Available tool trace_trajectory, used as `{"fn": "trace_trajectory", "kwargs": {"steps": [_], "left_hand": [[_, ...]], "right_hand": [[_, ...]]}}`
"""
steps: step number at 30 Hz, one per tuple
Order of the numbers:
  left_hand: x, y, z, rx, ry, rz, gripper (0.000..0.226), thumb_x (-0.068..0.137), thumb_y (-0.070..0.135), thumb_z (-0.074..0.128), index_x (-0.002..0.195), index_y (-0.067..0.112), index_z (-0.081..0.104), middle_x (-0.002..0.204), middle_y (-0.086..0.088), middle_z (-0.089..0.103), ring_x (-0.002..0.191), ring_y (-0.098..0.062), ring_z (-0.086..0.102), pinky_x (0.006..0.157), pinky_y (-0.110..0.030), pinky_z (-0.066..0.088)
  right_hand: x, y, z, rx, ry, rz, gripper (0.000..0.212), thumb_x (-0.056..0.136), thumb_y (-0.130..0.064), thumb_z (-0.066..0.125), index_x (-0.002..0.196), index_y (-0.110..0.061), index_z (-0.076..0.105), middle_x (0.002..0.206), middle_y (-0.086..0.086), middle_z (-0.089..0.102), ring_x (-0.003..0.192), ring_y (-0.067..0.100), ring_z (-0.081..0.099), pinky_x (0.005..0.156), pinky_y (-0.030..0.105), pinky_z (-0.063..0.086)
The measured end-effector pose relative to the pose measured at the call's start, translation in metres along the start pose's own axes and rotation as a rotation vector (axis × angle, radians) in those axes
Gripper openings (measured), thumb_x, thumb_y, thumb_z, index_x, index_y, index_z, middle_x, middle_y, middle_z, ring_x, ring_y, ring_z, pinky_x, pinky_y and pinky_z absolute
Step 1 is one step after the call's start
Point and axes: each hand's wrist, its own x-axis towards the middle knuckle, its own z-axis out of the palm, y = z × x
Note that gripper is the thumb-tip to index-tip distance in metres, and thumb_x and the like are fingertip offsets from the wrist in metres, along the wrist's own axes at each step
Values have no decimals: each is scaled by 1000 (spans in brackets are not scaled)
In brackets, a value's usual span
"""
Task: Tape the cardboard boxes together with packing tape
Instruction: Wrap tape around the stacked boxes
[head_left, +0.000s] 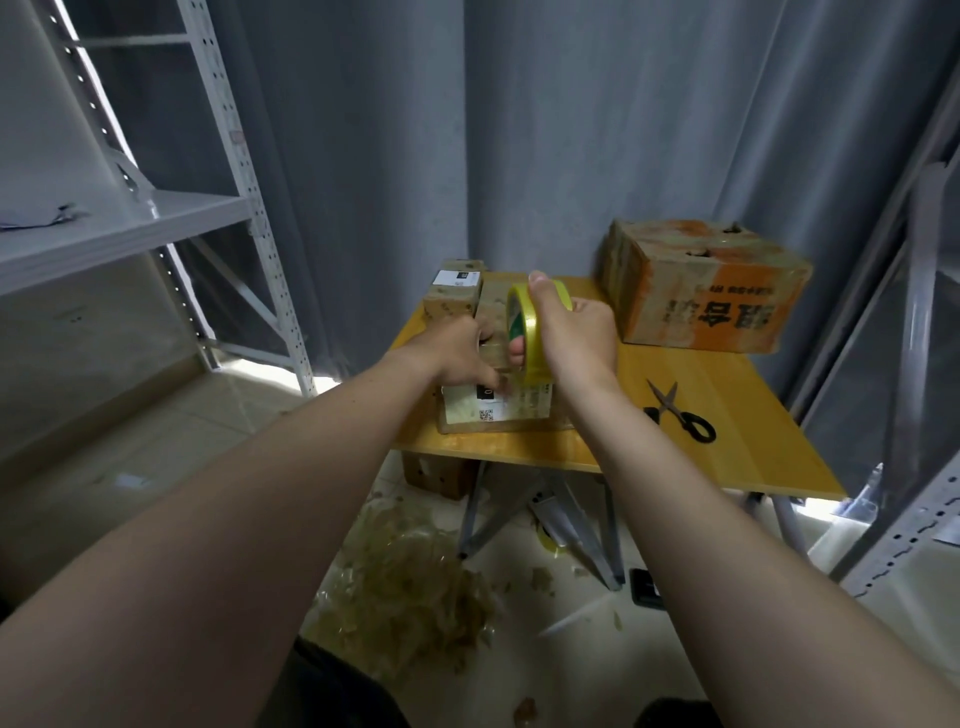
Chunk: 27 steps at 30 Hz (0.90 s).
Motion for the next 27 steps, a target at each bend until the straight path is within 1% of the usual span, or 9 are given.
{"fn": "trace_trajectory", "kwargs": {"steps": [2, 4, 6, 8, 12, 14, 17, 20, 27], "left_hand": [[1, 1, -1, -2, -17, -19, 60, 51, 64, 85, 95, 27, 66, 99, 2, 69, 97, -20, 64, 87, -42, 54], [2, 1, 0, -9, -22, -23, 78, 42, 71, 78, 104, 25, 67, 106, 5, 69, 101, -19, 63, 88, -39, 54], [3, -1, 0, -20, -18, -29, 80, 44, 69, 79, 111, 27, 68, 119, 7, 69, 109, -18, 62, 92, -37, 53], [6, -3, 2, -22, -11, -35, 85, 53, 64, 83, 127, 23, 67, 135, 1, 65, 121, -21, 60, 102, -36, 50], [11, -7, 5, -35, -6, -57, 110, 64, 56, 89, 156, 15, 45, 161, 2, 45, 145, -20, 43, 106, -24, 33], [12, -8, 5, -47, -2, -58, 113, 65, 55, 90, 158, 15, 41, 164, 3, 40, 148, -19, 40, 106, -24, 30], [14, -10, 7, -50, 9, -55, 114, 65, 53, 91, 159, 15, 39, 165, 3, 38, 150, -18, 38, 107, -22, 28], [14, -12, 7, -43, 4, -51, 116, 65, 54, 92, 160, 16, 37, 167, 4, 35, 152, -18, 35, 113, -25, 28], [14, -15, 1, -8, -27, -14, 118, 64, 54, 93, 160, 16, 37, 167, 4, 35, 152, -18, 34, 121, -31, 28]], "right_hand": [[-9, 0, -2, 17, -28, 40, 50, 98, -52, 61, 80, -7, 73, 58, 8, 72, 52, 25, 72, 70, 50, 65], [-18, 6, -6, 11, -50, 64, 48, 99, -51, 61, 81, -8, 70, 58, 9, 72, 51, 24, 72, 69, 47, 65], [-28, 18, -9, -23, -61, 104, 48, 99, -53, 59, 86, -7, 69, 59, 9, 73, 50, 23, 72, 67, 43, 65], [-38, 33, -13, -43, -65, 148, 49, 100, -52, 58, 86, -8, 72, 60, 9, 73, 50, 24, 71, 68, 43, 65], [-50, 52, -15, -13, -64, 194, 47, 101, -50, 58, 83, -9, 74, 60, 8, 73, 49, 22, 70, 62, 37, 62], [-50, 55, -15, -5, -61, 203, 50, 101, -52, 58, 85, -8, 75, 60, 7, 73, 48, 20, 70, 63, 36, 61], [-53, 62, -14, -25, -58, 243, 52, 100, -55, 57, 87, -7, 73, 60, 8, 73, 51, 23, 72, 71, 44, 64], [-59, 73, -14, -34, -66, 292, 50, 99, -57, 57, 97, -9, 70, 62, 9, 74, 55, 26, 73, 75, 50, 65], [-72, 81, -12, 16, -96, 328, 50, 99, -58, 57, 105, -9, 68, 63, 11, 74, 55, 27, 74, 73, 49, 65]]}}
